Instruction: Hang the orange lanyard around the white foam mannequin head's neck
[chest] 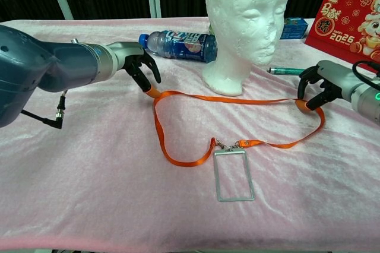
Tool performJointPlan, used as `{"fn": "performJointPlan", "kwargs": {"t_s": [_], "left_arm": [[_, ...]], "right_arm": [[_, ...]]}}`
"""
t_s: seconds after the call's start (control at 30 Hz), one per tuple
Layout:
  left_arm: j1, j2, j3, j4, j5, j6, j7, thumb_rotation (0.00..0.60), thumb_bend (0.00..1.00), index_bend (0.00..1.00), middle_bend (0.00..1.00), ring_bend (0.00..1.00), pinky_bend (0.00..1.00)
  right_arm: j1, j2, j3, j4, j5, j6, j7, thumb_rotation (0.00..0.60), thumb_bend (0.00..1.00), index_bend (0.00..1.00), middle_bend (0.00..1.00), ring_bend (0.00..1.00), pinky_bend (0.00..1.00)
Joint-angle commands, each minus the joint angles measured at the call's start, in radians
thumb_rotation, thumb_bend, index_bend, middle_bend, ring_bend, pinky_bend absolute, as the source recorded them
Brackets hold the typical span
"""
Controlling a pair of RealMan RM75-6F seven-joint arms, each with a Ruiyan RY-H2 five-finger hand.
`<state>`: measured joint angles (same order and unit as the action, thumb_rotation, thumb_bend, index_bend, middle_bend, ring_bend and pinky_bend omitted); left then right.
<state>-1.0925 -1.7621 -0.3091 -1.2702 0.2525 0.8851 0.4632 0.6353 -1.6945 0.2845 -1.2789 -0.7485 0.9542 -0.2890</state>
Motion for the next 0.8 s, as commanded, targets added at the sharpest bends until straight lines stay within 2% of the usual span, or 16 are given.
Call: {"fn": "performJointPlan", "kwargs": {"t_s": [0.03, 0.5, 0.8], "left_arm": [[0.007, -0.017, -0.015, 0.014, 0.012, 0.013, -0.018, 0.600, 0.21, 0.45, 0.10, 0.00, 0.00], [0.010, -0.072, -0.021, 0.079, -0.002, -0.011, 0.000, 0.600, 0.21, 0.46, 0.10, 0.00, 0.00], [0.011, -0.082, -0.014, 0.090, -0.009, -0.012, 0.033, 0.600, 0.32, 0.50, 0.10, 0.00, 0.00]], "right_arm": [[0.000, -0.001, -0.001, 0.002, 0.000, 0.000, -0.001, 0.600, 0.47, 0.68, 0.13, 0.16, 0.15], [-0.004, 0.006, -0.001, 0.007, 0.000, -0.009, 0.008, 0.600, 0.47, 0.68, 0.13, 0.16, 0.15], [-0.006, 0.011, -0.001, 0.005, -0.001, -0.010, 0.012, 0.600, 0.47, 0.68, 0.13, 0.16, 0.15]]}}
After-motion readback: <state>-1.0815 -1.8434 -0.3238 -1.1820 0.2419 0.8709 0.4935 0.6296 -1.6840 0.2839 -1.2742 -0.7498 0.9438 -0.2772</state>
